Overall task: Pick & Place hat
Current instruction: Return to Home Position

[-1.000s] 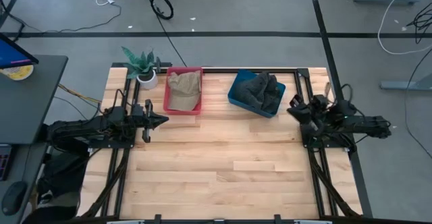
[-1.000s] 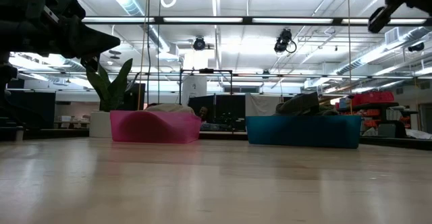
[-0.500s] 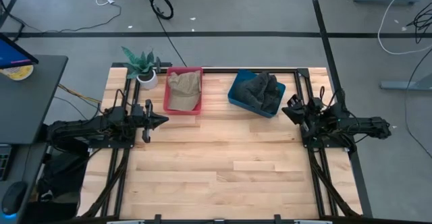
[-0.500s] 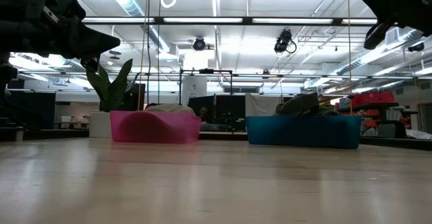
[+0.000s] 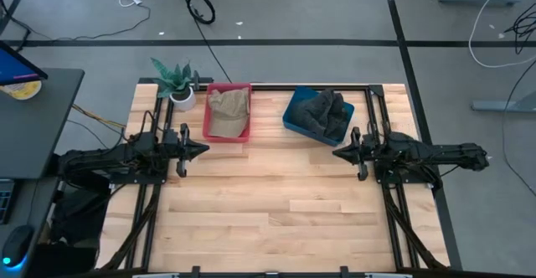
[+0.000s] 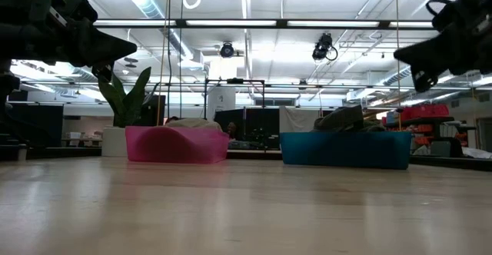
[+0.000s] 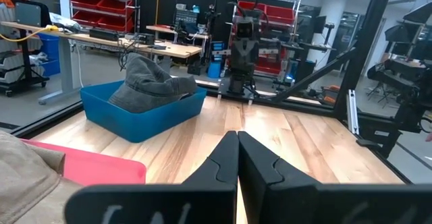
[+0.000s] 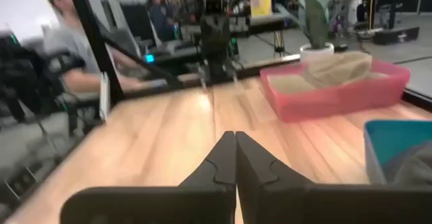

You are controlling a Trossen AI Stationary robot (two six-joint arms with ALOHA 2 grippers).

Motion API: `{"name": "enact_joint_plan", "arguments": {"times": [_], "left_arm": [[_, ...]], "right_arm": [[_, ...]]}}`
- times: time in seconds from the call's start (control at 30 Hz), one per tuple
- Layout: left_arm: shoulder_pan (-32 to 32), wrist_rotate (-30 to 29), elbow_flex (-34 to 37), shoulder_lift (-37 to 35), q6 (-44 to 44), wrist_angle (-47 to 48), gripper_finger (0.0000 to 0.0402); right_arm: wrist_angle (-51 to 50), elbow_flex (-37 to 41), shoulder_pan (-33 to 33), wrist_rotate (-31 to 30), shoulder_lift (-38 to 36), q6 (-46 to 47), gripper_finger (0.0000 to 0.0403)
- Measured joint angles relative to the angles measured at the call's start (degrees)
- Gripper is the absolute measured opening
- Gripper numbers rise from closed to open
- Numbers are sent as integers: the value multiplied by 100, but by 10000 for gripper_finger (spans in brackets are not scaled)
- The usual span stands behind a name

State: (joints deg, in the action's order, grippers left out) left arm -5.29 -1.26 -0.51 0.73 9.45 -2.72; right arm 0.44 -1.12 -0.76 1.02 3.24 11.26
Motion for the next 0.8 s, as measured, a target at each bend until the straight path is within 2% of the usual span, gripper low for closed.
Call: {"name": "enact_joint_plan", "arguments": {"times": [0.17, 0.57, 0.8], "left_arm": [[-1, 0, 0, 0, 0, 0, 3], [1, 0, 0, 0, 1, -2, 3], [1, 0, 0, 0, 0, -2, 3]], "right_arm": [[-14, 2, -2, 2, 269, -206, 2], [43, 1, 0, 308, 228, -230, 2], [43, 1, 0, 293, 234, 73, 8]]}}
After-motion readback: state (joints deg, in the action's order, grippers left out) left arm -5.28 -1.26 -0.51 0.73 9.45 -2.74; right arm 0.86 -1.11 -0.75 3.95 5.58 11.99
